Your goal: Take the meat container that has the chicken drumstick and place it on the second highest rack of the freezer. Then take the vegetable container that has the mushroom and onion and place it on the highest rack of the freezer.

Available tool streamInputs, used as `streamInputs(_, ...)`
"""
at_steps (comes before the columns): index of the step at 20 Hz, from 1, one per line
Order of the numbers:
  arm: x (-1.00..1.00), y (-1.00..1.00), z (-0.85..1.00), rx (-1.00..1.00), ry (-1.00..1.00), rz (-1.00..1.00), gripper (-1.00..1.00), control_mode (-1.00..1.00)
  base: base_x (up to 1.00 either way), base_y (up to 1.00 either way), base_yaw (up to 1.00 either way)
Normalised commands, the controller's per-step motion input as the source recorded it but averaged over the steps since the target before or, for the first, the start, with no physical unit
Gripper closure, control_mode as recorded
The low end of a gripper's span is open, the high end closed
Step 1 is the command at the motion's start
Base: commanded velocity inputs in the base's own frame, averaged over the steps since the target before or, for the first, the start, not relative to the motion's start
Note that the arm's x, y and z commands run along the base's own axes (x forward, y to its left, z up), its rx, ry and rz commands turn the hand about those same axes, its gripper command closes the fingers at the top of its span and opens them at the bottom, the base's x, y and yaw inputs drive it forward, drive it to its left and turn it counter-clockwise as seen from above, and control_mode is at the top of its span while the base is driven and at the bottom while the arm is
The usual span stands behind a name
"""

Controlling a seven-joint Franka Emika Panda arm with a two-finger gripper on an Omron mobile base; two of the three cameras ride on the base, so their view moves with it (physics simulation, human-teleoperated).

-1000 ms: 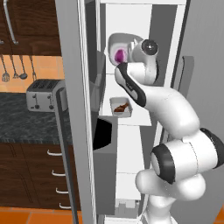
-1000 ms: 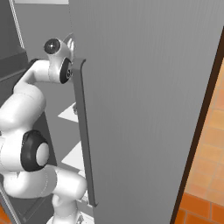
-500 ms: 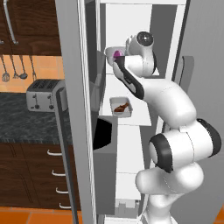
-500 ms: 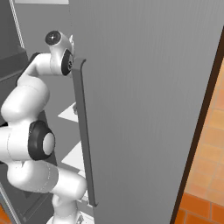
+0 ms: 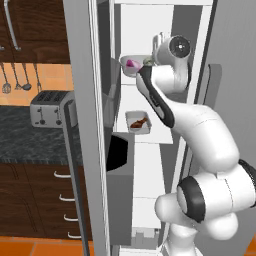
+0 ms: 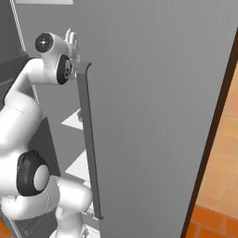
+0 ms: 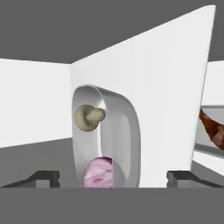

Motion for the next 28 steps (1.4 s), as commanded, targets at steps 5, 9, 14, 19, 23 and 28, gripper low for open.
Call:
streamInputs(5,-1.0,-0.01,0.4,0.01,-0.12,0.0,-1.0,-1.0,0.0,0.0,0.0)
streamInputs(9,-1.0,0.0,0.48,0.05,0.03,0.0,-1.0,-1.0,0.0,0.0,0.0)
streamInputs(14,-1.0,0.0,0.11,0.03,0.07,0.0,-1.0,-1.0,0.0,0.0,0.0)
streamInputs(19,-1.0,0.0,-0.06,0.01,0.16,-0.01,-1.0,-1.0,0.0,0.0,0.0)
streamInputs(23,-1.0,0.0,-0.28,0.0,0.21,-0.01,-1.0,-1.0,0.0,0.0,0.0)
streamInputs(28,-0.83,0.0,-0.48,0.0,0.34,-0.01,-1.0,-1.0,0.0,0.0,0.0)
